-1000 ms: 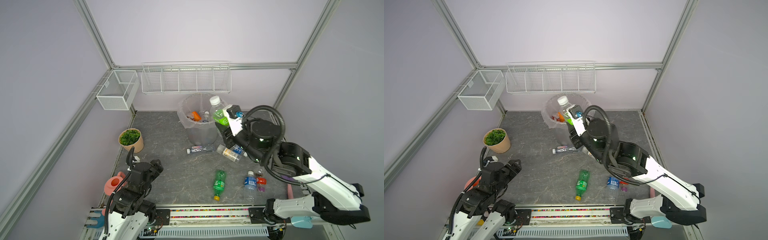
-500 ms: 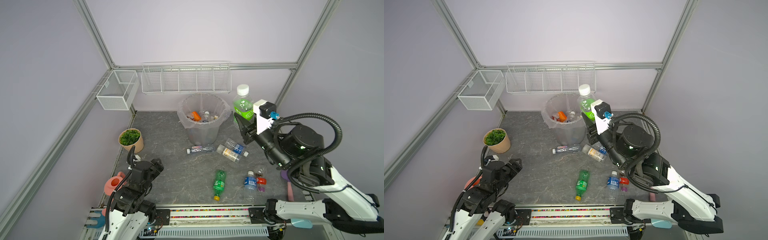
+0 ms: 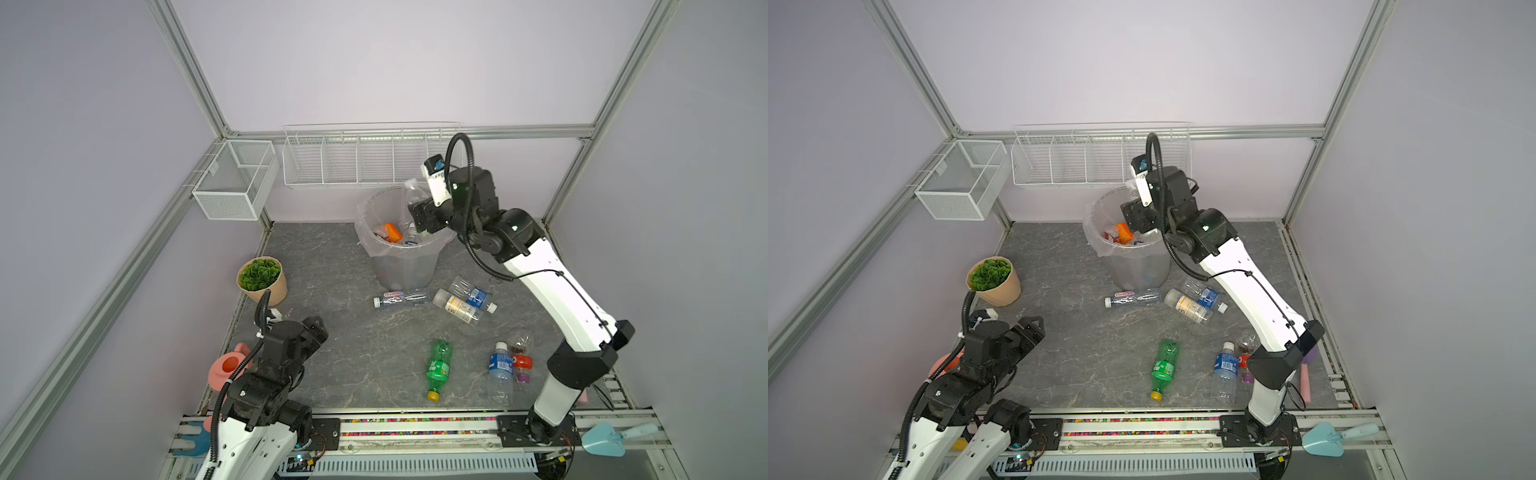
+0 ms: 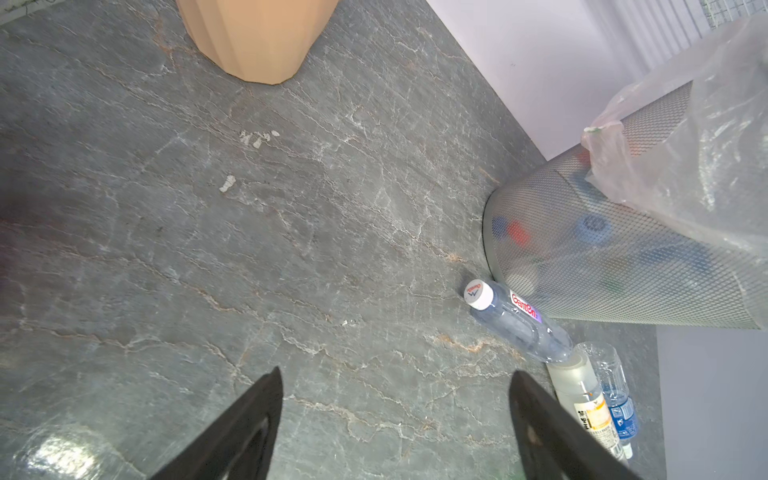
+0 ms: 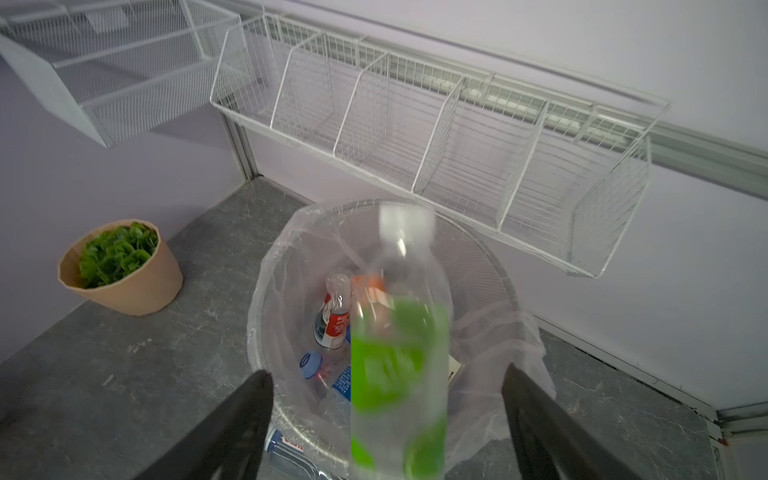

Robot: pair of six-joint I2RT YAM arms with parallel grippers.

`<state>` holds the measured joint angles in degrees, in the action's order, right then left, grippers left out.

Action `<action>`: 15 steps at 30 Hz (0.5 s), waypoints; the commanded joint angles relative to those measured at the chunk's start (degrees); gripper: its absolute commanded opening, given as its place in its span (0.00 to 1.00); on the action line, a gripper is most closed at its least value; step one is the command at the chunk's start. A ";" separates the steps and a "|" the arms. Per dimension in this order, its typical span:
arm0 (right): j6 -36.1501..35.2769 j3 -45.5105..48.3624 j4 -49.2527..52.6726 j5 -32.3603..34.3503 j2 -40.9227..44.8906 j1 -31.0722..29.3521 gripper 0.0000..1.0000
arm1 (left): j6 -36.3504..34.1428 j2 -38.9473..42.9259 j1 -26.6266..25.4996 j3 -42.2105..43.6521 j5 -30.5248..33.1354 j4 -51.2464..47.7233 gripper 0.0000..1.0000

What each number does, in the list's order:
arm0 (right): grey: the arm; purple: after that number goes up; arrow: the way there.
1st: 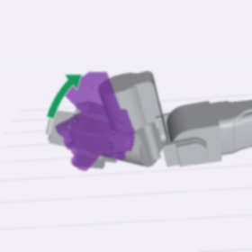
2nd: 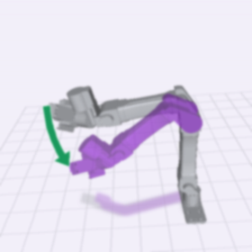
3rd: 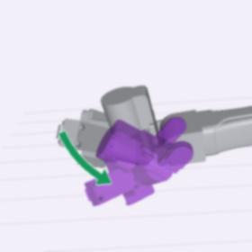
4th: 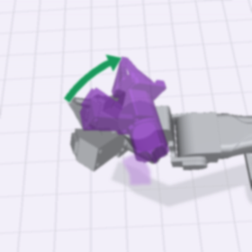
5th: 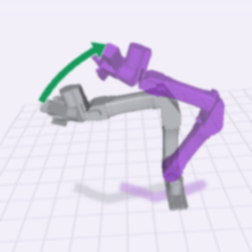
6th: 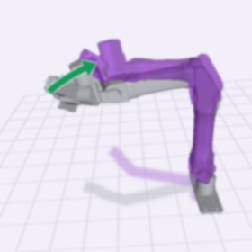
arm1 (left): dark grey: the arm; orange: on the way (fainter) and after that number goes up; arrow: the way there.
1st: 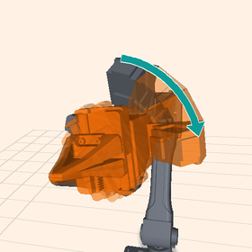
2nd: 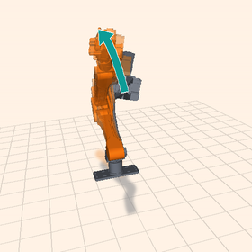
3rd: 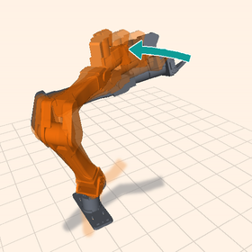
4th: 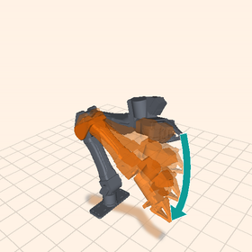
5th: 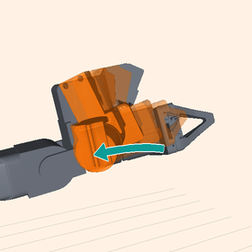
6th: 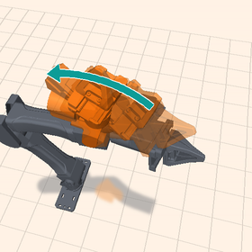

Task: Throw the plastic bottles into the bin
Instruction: 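Carry the soda bottle with the right gripper over the bin, then open the right gripper to drop the soda bottle into the bin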

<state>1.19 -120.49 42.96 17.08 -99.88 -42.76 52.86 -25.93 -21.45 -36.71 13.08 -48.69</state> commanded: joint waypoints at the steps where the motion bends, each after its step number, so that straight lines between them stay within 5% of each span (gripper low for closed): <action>1: 2.85 7.24 -3.79 -1.14 10.25 -0.57 0.88 | -0.38 0.97 -0.34 -1.29 0.71 -0.97 0.85; 15: 2.41 17.55 -6.43 2.06 20.76 -0.48 0.88 | -0.38 0.27 -0.34 -1.61 0.36 -0.39 0.85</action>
<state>3.05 -105.30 37.34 18.41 -78.65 -43.24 52.84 -25.52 -21.50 -36.75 13.04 -48.66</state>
